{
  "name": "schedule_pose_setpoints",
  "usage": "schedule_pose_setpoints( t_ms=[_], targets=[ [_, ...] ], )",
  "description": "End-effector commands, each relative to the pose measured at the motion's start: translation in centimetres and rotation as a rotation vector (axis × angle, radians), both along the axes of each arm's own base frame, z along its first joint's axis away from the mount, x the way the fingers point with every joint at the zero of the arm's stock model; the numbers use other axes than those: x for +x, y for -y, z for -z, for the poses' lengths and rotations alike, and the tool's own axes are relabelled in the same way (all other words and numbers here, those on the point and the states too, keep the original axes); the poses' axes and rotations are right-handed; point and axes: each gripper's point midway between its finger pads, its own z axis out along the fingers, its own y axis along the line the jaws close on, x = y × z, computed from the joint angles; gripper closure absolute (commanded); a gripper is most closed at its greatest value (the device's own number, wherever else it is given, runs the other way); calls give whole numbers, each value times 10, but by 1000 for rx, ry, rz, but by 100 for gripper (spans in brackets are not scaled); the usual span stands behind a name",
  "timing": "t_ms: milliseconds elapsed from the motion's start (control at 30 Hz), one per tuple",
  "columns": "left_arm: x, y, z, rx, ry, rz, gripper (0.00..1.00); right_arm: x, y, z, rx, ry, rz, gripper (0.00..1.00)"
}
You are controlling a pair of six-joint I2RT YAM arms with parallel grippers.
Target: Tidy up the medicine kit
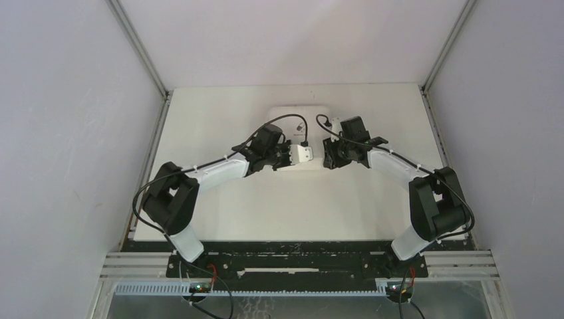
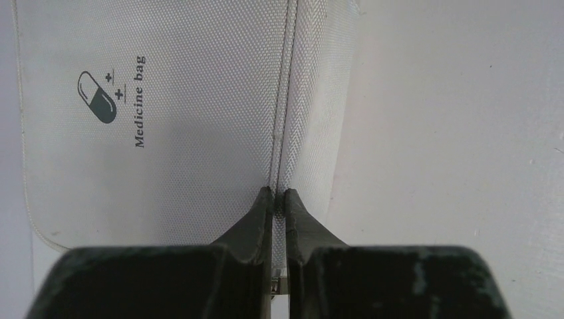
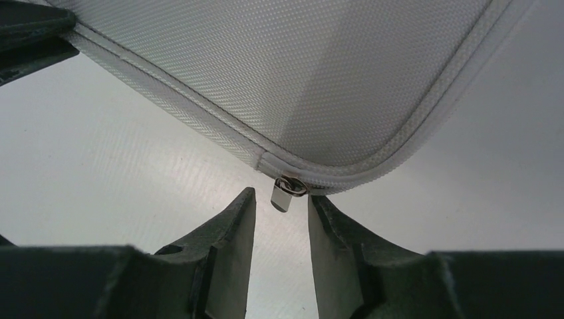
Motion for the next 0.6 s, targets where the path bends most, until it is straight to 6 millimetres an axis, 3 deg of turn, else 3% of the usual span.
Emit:
schedule_pose_setpoints(
  t_ms=[0,200,400,567],
  targets=[
    [-27,7,-5,-48,-101,-25,100,24,4,-23,-40,119,38,67],
    [-34,14,-8,-77,-156,-57,100,31,11,-27,-53,143,57,79],
    [-30,9,-6,-45,-142,-94,100,35,24,-36,-20,139,78,95],
    [-28,4,-3,-25,-129,-105,100,35,32,-44,25,114,71,100]
  ],
)
